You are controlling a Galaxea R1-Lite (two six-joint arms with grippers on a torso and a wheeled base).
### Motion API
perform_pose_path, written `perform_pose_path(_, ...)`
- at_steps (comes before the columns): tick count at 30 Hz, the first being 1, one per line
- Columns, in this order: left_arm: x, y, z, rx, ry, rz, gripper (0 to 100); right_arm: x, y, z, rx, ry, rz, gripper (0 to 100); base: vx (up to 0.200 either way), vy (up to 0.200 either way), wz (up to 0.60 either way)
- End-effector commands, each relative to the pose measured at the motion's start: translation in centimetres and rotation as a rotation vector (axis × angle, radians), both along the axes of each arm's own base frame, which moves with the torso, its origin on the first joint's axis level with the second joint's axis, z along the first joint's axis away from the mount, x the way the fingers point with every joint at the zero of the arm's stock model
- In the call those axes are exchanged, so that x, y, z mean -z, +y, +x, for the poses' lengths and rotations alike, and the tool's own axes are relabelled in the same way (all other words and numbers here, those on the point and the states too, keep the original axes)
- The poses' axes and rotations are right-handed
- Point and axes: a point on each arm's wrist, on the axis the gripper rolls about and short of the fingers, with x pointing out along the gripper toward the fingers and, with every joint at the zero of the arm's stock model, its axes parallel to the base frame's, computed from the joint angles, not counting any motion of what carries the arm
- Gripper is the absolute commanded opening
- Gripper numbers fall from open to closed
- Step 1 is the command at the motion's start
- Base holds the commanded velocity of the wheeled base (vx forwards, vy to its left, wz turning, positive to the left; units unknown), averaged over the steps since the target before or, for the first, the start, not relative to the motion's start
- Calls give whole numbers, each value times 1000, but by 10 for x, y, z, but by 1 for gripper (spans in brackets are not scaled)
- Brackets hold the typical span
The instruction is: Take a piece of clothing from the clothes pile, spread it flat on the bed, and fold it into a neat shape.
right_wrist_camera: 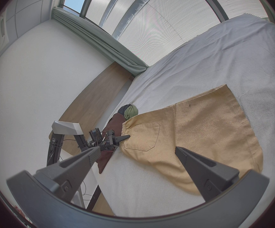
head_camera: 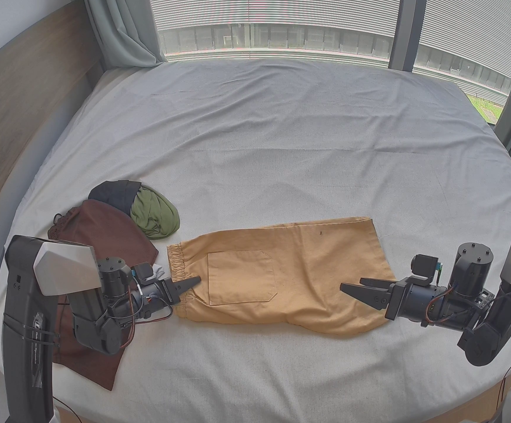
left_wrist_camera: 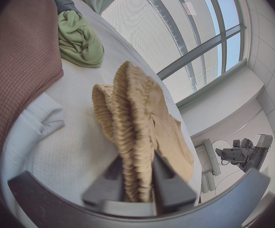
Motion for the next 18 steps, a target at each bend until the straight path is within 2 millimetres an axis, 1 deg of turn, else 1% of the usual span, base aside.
perform_pose_path(1, -1, 2, 1, -1, -11, 2, 0, 2, 0, 0, -1, 6, -2, 100, 0, 0, 0)
perform_pose_path(5, 0, 2, 1, 0, -11, 5, 0, 2, 0, 0, -1, 7, -3, 100, 0, 0, 0)
perform_pose_path(10, -6, 2, 0, 11, -20, -1, 0, 2, 0, 0, 0, 7, -4, 100, 0, 0, 0)
perform_pose_path(18, -7, 3, -1, 27, -18, -6, 0, 2, 0, 0, 0, 6, -4, 100, 0, 0, 0)
